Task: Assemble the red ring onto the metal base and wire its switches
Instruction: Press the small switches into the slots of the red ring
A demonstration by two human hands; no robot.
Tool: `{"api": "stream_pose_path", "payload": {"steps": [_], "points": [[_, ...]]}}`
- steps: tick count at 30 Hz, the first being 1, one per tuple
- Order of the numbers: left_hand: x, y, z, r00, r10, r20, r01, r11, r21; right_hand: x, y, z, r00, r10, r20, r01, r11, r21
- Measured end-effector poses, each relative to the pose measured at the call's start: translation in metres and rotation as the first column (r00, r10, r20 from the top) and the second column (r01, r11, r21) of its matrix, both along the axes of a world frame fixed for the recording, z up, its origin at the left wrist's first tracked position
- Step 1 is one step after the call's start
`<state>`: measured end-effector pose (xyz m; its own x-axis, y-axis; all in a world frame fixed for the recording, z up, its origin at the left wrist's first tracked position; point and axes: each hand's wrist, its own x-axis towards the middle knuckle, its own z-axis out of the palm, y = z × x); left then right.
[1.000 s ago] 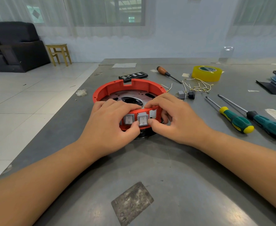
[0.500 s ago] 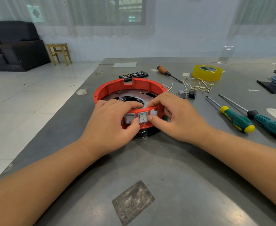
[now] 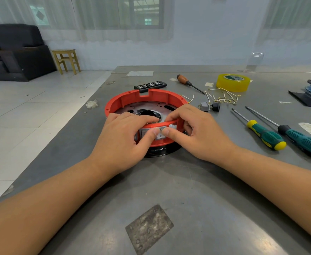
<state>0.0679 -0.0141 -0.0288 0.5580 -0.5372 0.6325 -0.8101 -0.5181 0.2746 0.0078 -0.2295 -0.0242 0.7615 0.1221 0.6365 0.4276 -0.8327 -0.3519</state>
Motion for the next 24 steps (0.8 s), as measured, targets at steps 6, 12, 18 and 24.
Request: {"api": "stream_pose_path", "payload": {"steps": [6, 12, 18, 24], "points": [[0.003, 0.000, 0.000, 1.000, -0.008, 0.018, 0.008, 1.000, 0.002, 0.000, 0.001, 0.002, 1.000, 0.018, -0.022, -0.016, 0.994, 0.110], [0.005, -0.003, -0.001, 0.999, 0.026, 0.041, -0.025, 0.999, -0.019, 0.004, -0.005, -0.008, 0.999, -0.020, 0.040, 0.016, 0.994, 0.106], [0.006, -0.002, -0.002, 0.998, 0.033, 0.051, -0.030, 0.998, -0.056, 0.028, -0.074, -0.009, 0.855, -0.510, 0.089, 0.514, 0.813, -0.274], [0.006, -0.001, -0.003, 0.997, 0.033, 0.067, -0.030, 0.998, -0.046, 0.055, -0.107, -0.017, 0.675, -0.737, -0.011, 0.661, 0.611, -0.436]]}}
